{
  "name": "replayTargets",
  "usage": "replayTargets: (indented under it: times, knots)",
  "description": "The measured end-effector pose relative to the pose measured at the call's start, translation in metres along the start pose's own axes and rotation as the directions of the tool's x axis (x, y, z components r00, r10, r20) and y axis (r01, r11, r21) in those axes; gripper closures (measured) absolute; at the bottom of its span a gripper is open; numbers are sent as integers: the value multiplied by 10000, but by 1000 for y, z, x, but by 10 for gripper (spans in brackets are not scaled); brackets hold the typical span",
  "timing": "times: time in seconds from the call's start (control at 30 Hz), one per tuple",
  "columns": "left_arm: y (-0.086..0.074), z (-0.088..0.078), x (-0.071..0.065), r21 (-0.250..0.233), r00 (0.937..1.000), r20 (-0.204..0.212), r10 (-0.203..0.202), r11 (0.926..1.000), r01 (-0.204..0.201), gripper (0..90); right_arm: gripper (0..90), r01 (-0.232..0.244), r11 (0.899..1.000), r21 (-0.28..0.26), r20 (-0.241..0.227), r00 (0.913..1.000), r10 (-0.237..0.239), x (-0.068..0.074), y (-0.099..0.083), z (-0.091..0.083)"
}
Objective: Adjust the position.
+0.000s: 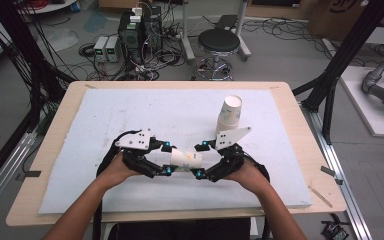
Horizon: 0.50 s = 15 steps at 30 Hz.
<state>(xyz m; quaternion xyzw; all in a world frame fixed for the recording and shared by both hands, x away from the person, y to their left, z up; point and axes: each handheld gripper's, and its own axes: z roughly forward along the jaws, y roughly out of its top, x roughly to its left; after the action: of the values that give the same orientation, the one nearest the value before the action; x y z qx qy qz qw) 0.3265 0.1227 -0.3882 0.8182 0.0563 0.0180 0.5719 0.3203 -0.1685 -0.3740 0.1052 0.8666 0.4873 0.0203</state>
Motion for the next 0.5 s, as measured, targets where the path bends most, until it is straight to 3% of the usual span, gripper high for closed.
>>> replayTargets:
  times: [0.07, 0.13, 0.27, 0.5]
  knots:
    - [3, -1, 1, 418, 10000, -29, 55, 9991, -53, 370, 197, 301, 9993, 209, 120, 9995, -304, 0, 3, 1]
    - [9, -2, 3, 1009, 10000, -62, 76, 9949, -69, 370, 197, 647, 9948, 790, 364, 9970, -677, 1, 7, 2]
    - [13, -3, 3, 1441, 9999, -80, 106, 9895, -93, 371, 197, 841, 9899, 1138, 389, 9953, -890, 0, 10, 4]
    - [26, -1, 6, 2436, 9992, -119, 382, 9693, -341, 370, 198, 1114, 9778, 1773, 637, 9902, -1243, 1, 16, 9]
